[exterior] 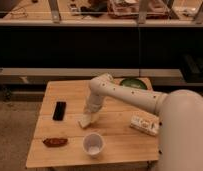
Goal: Wipe the white sponge on the table
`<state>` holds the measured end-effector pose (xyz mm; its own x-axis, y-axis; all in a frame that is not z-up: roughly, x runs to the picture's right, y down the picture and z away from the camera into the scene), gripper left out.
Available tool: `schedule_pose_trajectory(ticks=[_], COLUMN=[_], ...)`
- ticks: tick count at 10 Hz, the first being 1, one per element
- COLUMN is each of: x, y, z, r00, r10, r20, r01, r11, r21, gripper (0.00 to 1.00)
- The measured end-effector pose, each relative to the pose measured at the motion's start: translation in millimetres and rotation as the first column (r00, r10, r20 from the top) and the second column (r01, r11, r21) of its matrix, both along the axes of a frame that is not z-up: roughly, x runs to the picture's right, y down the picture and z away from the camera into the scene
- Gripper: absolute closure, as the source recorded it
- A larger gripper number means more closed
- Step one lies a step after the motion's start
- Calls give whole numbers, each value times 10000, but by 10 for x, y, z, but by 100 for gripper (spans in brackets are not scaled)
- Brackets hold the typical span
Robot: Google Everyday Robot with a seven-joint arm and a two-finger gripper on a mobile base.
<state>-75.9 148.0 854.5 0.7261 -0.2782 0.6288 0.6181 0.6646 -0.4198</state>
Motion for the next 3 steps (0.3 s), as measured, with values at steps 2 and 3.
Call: schedule_pose_trajectory(ticks=[2, 3], x=[-280, -370], y=[-75, -151], z=[154, 258], r00=[9990, 9985], r10=[-117, -51], r20=[427, 540], r01=[116, 47], r11=[9999, 10000], r21=[24, 62], gripper=[59, 59])
